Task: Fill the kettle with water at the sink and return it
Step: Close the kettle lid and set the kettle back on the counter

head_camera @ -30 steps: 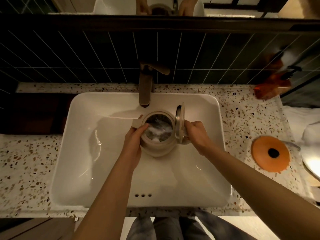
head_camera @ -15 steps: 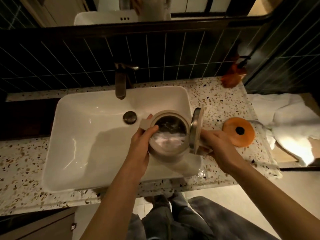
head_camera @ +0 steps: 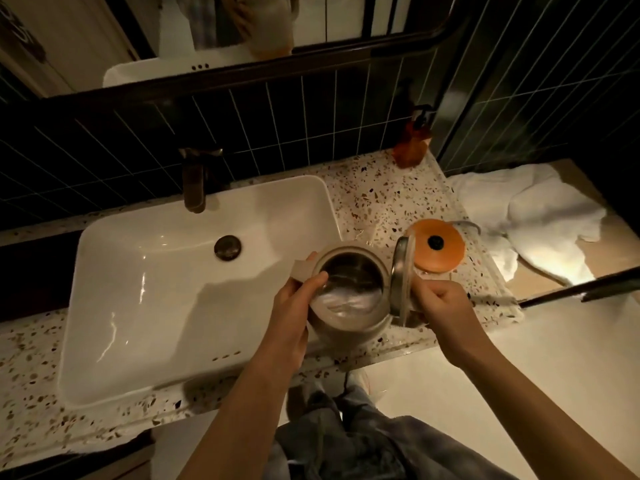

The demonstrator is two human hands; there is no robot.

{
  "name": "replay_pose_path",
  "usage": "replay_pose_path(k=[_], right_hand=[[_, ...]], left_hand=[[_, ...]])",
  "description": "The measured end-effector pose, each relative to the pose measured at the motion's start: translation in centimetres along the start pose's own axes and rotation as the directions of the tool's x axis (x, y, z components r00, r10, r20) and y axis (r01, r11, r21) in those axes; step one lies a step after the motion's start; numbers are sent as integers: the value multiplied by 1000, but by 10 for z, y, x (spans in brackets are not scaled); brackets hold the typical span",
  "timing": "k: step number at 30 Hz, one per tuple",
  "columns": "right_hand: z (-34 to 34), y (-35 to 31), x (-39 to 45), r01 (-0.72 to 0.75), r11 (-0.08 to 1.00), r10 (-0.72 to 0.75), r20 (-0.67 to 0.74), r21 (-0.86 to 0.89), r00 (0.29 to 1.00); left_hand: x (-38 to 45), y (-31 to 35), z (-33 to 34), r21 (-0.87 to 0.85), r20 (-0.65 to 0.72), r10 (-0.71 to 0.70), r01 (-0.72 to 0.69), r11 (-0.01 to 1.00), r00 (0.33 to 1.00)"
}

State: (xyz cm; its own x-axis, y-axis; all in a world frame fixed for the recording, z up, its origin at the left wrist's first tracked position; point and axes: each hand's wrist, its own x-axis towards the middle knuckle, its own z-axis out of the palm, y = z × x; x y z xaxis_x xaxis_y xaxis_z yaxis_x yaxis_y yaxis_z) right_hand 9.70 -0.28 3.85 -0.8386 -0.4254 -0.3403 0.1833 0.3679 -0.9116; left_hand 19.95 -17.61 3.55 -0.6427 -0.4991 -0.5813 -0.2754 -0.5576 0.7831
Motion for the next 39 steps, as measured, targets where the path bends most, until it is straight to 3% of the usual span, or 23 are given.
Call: replay_pose_path(k=[8,14,17,19,24,27,31,35,39], right_hand=[[-8,2,-2,-74,993,70,45,96,997],[-9,5,-1,-69,991,70,-11,112,997],[-9,4,0,-69,992,72,-22,108,997],[-9,6,2,-62,993,64,-19,98,998],[-10,4,2,-28,1000,28,12,8,1000],[-9,4,2,4,998,-6,31,67,1000],[-7,3,1,-12,988,6,44,153,999],[-6,0,1,-51,989,52,-3,141,999],[-7,5,4,-72,992,76,-34,107,997]], left_hand=[[0,1,15,128,-17,60,-57,990,998],[-4,5,10,221,-28,116,-107,969,993],[-18,20,13,424,1,337,-305,853,942],[-30,32,22,501,101,462,-446,742,881],[-56,44,58,643,368,527,-619,452,766],[-62,44,70,536,430,484,-646,543,763],[-59,36,74,573,489,538,-718,396,687],[-55,32,61,612,438,604,-713,343,667],[-38,27,32,705,438,641,-684,189,629]])
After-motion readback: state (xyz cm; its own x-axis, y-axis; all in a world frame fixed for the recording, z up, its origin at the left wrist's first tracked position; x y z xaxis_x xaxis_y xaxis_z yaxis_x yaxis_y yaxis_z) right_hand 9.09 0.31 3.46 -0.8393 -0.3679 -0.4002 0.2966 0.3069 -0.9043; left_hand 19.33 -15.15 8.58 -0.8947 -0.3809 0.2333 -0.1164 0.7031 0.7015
